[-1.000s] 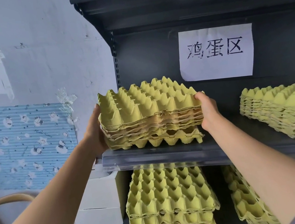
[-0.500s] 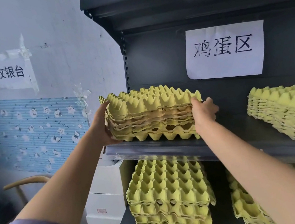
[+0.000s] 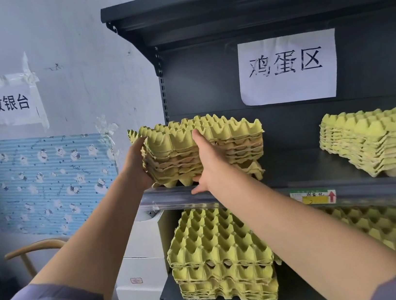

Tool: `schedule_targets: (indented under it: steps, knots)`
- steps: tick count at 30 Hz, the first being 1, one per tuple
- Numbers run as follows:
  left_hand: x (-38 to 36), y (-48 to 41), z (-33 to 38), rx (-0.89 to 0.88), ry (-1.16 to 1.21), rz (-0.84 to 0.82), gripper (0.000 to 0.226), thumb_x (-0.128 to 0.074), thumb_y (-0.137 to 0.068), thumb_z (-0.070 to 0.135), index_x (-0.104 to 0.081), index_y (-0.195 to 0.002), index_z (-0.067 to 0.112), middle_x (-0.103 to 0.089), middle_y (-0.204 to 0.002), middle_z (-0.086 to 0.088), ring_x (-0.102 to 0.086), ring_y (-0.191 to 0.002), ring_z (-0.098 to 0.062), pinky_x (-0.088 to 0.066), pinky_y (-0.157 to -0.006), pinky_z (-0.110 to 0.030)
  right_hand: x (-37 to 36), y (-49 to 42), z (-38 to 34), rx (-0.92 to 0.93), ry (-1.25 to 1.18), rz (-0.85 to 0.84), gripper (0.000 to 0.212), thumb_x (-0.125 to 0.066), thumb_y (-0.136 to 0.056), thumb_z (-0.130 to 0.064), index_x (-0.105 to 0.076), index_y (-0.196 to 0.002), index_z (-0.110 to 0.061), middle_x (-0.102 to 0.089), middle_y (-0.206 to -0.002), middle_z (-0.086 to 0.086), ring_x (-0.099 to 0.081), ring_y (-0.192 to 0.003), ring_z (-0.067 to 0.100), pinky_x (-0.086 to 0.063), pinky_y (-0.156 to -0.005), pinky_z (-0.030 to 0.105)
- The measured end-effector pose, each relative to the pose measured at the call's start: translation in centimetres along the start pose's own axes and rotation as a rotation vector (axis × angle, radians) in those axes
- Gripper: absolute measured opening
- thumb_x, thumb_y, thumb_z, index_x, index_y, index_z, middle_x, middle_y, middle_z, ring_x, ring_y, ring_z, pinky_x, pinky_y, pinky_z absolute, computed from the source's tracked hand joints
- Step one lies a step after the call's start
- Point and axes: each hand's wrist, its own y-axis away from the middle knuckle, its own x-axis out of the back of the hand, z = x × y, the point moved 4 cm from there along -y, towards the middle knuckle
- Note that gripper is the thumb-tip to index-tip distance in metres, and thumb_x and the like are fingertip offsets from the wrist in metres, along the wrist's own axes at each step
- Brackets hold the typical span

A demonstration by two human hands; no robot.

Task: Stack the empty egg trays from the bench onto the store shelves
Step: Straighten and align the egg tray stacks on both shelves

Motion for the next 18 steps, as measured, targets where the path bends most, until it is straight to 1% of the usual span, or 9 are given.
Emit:
schedule_targets:
  steps: [2, 4, 6, 7, 10, 12, 13, 16, 18]
  knots:
    - [0.1, 0.2, 0.1, -0.003, 0.024, 0.025, 0.032, -0.050, -0.093, 0.040, -0.058, -0.084, 0.011, -0.064, -0.087, -0.013, -0.061, -0.081, -0.028, -0.047, -0.083, -0.043, -1.4, 0.0, 0.2, -0.006, -0.025, 0.030, 0.112, -0.071, -0.065, -0.067, -0.007, -0.150, -0.031, -0.021, -0.155, -0.001, -0.028, -0.137, 0.040, -0.026, -0.101, 0.070]
    - [0.2, 0.2, 0.2, -0.012, 0.019, 0.041, 0.029, -0.051, -0.094, 0.037, -0.058, -0.082, 0.012, -0.058, -0.088, -0.011, -0.060, -0.078, -0.025, -0.048, -0.083, -0.042, -2.3, -0.2, 0.3, 0.023, 0.010, 0.034, 0.108, -0.069, -0.065, -0.069, -0.014, -0.147, -0.027, -0.030, -0.148, 0.000, -0.034, -0.134, 0.038, -0.031, -0.105, 0.063]
    - [0.2, 0.4, 0.3, -0.037, 0.008, 0.041, 0.027, -0.051, -0.095, 0.032, -0.057, -0.081, 0.011, -0.056, -0.085, -0.010, -0.059, -0.075, -0.023, -0.050, -0.078, -0.039, -3.1, -0.5, 0.3, 0.085, 0.046, 0.006, 0.080, -0.062, -0.084, -0.049, -0.024, -0.144, -0.014, -0.037, -0.146, 0.009, -0.040, -0.131, 0.034, -0.036, -0.107, 0.049]
    - [0.2, 0.4, 0.3, -0.051, 0.016, 0.047, 0.025, -0.050, -0.096, 0.030, -0.058, -0.084, 0.009, -0.056, -0.084, -0.010, -0.059, -0.074, -0.023, -0.052, -0.071, -0.038, -3.1, -0.8, 0.2, 0.119, 0.038, 0.033, 0.075, -0.061, -0.089, -0.035, -0.019, -0.147, -0.011, -0.035, -0.146, 0.009, -0.040, -0.132, 0.033, -0.037, -0.107, 0.044]
    - [0.3, -0.3, 0.6, -0.086, 0.097, 0.064, 0.032, -0.051, -0.095, 0.029, -0.055, -0.119, 0.007, -0.059, -0.104, -0.014, -0.063, -0.090, -0.028, -0.054, -0.064, -0.035, -2.1, -1.4, -0.9, 0.237, 0.043, 0.167, 0.103, -0.070, -0.082, -0.026, 0.006, -0.151, -0.028, -0.017, -0.154, 0.009, -0.041, -0.129, 0.032, -0.043, -0.095, 0.041]
    - [-0.3, -0.6, 0.9, -0.122, 0.107, 0.055, 0.040, -0.051, -0.095, 0.028, -0.047, -0.130, 0.010, -0.051, -0.129, -0.014, -0.061, -0.101, -0.029, -0.052, -0.071, -0.037, -2.1, -1.6, -2.5, 0.337, 0.021, 0.144, 0.105, -0.071, -0.082, -0.021, 0.007, -0.151, -0.032, -0.009, -0.157, 0.008, -0.036, -0.134, 0.032, -0.041, -0.099, 0.042]
    - [-1.0, -0.7, 1.2, -0.152, 0.096, 0.025, 0.039, -0.051, -0.095, 0.024, -0.043, -0.131, 0.011, -0.047, -0.135, -0.012, -0.061, -0.096, -0.024, -0.052, -0.066, -0.034, -1.8, -1.6, -3.3, 0.348, -0.009, 0.118, 0.104, -0.071, -0.082, -0.020, 0.006, -0.151, -0.032, -0.010, -0.157, 0.008, -0.033, -0.135, 0.032, -0.037, -0.103, 0.045]
    - [-3.4, -0.8, 0.9, -0.203, 0.044, -0.013, 0.066, -0.052, -0.094, 0.010, -0.014, -0.147, 0.020, -0.048, -0.120, -0.010, -0.055, -0.074, -0.014, -0.049, -0.049, -0.024, -0.4, -2.2, -5.6, 0.305, -0.002, 0.119, 0.105, -0.076, -0.075, -0.031, -0.003, -0.150, -0.036, -0.020, -0.155, 0.007, -0.036, -0.132, 0.037, -0.035, -0.102, 0.059]
    - [-5.1, -0.9, 0.1, -0.225, 0.008, -0.052, 0.096, -0.065, -0.083, 0.020, 0.004, -0.147, 0.039, -0.049, -0.120, -0.013, -0.061, -0.086, -0.025, -0.054, -0.063, -0.035, 0.2, -2.7, -6.2, 0.218, 0.075, 0.140, 0.113, -0.083, -0.061, -0.047, -0.013, -0.148, -0.032, -0.029, -0.150, 0.007, -0.038, -0.130, 0.040, -0.032, -0.100, 0.064]
